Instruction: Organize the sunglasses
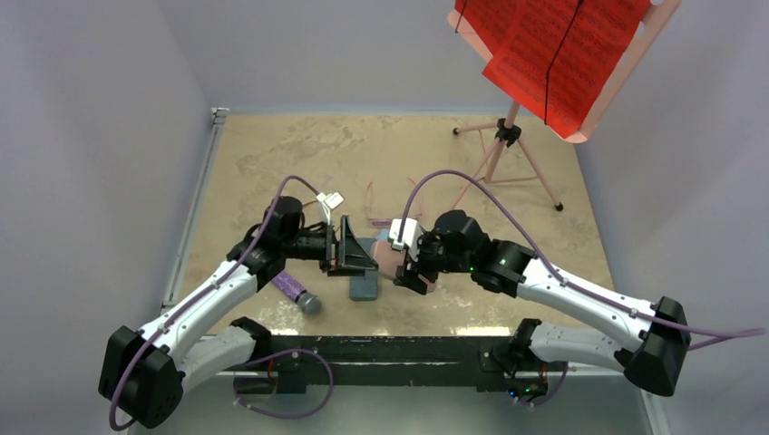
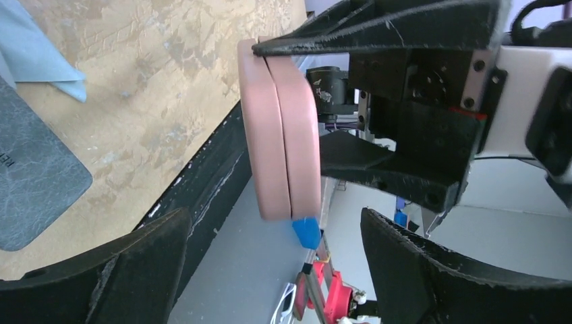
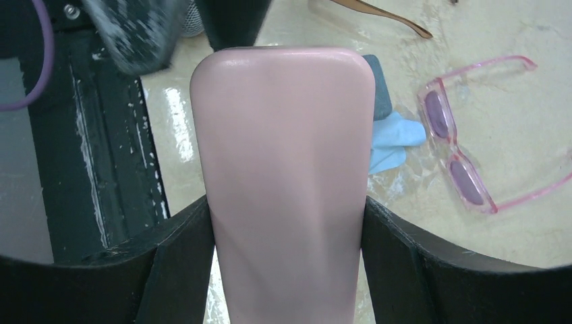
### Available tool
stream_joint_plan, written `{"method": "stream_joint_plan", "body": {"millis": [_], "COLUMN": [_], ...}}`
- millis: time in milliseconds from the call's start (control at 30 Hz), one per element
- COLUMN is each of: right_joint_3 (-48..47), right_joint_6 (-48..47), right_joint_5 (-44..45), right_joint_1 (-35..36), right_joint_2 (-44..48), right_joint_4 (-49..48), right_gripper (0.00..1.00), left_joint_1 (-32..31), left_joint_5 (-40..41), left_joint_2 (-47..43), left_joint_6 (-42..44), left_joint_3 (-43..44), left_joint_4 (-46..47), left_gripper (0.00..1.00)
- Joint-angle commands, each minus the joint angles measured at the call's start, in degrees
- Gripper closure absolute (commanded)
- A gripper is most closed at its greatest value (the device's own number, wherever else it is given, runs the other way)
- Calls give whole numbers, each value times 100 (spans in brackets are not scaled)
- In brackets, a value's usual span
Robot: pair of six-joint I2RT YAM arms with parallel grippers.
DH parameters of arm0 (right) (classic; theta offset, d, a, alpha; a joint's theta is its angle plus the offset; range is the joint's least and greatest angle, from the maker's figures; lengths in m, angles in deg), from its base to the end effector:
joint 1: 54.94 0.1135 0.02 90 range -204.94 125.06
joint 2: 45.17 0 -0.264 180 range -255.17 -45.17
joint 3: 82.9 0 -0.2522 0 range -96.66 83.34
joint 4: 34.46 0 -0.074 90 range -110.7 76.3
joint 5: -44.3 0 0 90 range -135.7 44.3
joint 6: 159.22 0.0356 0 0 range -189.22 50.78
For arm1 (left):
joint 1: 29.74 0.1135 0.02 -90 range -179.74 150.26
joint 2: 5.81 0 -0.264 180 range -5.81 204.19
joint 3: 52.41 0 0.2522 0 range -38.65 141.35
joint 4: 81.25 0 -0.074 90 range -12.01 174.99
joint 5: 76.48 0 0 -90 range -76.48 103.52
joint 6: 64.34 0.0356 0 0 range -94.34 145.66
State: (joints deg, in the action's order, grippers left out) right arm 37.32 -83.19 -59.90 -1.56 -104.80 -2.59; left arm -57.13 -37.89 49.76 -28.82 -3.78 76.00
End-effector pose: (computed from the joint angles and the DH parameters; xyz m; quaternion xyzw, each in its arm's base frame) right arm 0.1308 0.1906 0.2849 -0.5307 0.6879 0.2646 0.4185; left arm 0.1689 -0.1189 0.2531 0.0294 0.8085 -0.5799 0.0962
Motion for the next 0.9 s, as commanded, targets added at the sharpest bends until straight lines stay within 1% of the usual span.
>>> {"method": "stream_joint_plan", "body": {"millis": [0,100,133,167,200,233,267,367,433,467,500,533,567,600,667,700,733,767,800,833,867], "right_joint_3": [-632,-744,-755,-786,-804,-822,-835,-864,-860,-838,-787,-724,-659,-579,-407,-287,-176,-69,38,183,366], "right_joint_6": [-587,-735,-768,-797,-806,-827,-828,-817,-753,-676,-604,-511,-449,-380,-212,-79,62,246,590,1017,1783], "right_joint_5": [-175,-138,-146,-146,-156,-195,-213,-56,282,537,1006,1272,1661,1977,2381,2593,2747,2861,2986,3144,3569], "right_joint_1": [232,386,419,445,471,496,516,599,612,612,616,612,614,614,614,612,612,612,612,616,612], "right_joint_2": [-160,-216,-226,-244,-254,-273,-303,-390,-437,-434,-420,-379,-298,-190,162,369,639,913,1191,1558,1804], "right_joint_4": [224,242,245,256,274,291,304,346,258,142,-48,-278,-477,-701,-1109,-1370,-1594,-1756,-2012,-2242,-2421], "right_gripper": [60,59,59,59,58,58,58,57,52,47,34,23,7,2,1,1,1,1,1,1,1], "left_joint_1": [-254,-355,-374,-380,-377,-388,-381,-407,-432,-441,-440,-435,-439,-439,-434,-439,-455,-467,-480,-500,-527], "left_joint_5": [42,15,-57,-129,-219,-291,-346,-473,-591,-653,-686,-693,-653,-548,10,487,1125,1739,2525,3284,3902], "left_joint_2": [303,622,710,795,865,929,976,1058,1060,1056,1053,1026,994,935,775,681,560,441,313,123,-28], "left_joint_6": [-26,-49,-85,-138,-213,-306,-383,-606,-738,-795,-808,-794,-751,-661,-257,19,333,600,832,1009,1197], "left_joint_3": [288,339,344,337,317,292,256,154,63,34,21,25,31,84,365,622,903,1175,1420,1658,1773], "left_joint_4": [227,421,536,676,784,1089,1256,1623,1874,1963,1978,1976,1930,1779,1091,503,-111,-573,-927,-1230,-1251], "left_gripper": [0,0,2,6,13,20,30,65,84,95,100,100,100,100,100,100,100,100,100,100,100]}}
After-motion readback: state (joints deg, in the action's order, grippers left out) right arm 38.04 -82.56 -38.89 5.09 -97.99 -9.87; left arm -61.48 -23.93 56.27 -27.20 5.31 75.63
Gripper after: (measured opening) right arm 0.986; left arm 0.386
